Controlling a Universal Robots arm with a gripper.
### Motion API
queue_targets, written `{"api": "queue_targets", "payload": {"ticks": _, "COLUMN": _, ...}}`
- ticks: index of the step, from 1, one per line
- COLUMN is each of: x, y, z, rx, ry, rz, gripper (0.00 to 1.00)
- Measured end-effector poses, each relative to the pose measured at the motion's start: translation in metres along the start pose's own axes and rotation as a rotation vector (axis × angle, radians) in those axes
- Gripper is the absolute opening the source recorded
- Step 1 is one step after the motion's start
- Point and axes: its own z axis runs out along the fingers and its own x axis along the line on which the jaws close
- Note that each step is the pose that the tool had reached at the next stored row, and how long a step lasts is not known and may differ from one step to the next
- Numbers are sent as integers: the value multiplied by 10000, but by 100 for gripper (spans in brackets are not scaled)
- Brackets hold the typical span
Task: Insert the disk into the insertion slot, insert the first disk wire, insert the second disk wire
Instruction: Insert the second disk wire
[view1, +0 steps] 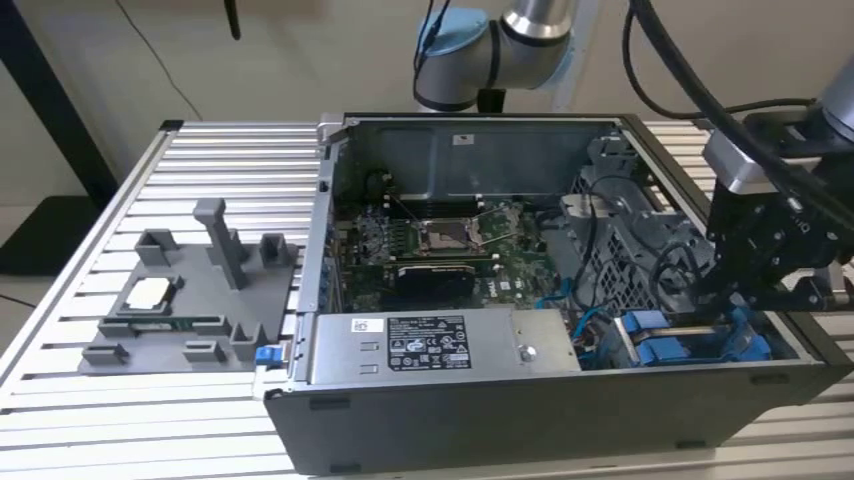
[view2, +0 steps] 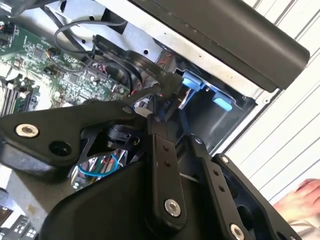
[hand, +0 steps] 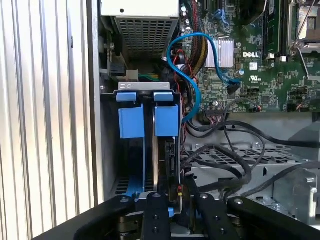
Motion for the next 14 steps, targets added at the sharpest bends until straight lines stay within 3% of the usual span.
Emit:
{"api": "queue_targets", "payload": {"ticks": 10, "x": -22, "y": -2, "z": -241, "rx": 0, "ry": 3, "rz": 0, "gripper": 27}}
{"api": "queue_targets", "payload": {"ticks": 14, "x": -26, "y": -2, "z": -282, "rx": 1, "ry": 8, "rz": 0, "gripper": 27}}
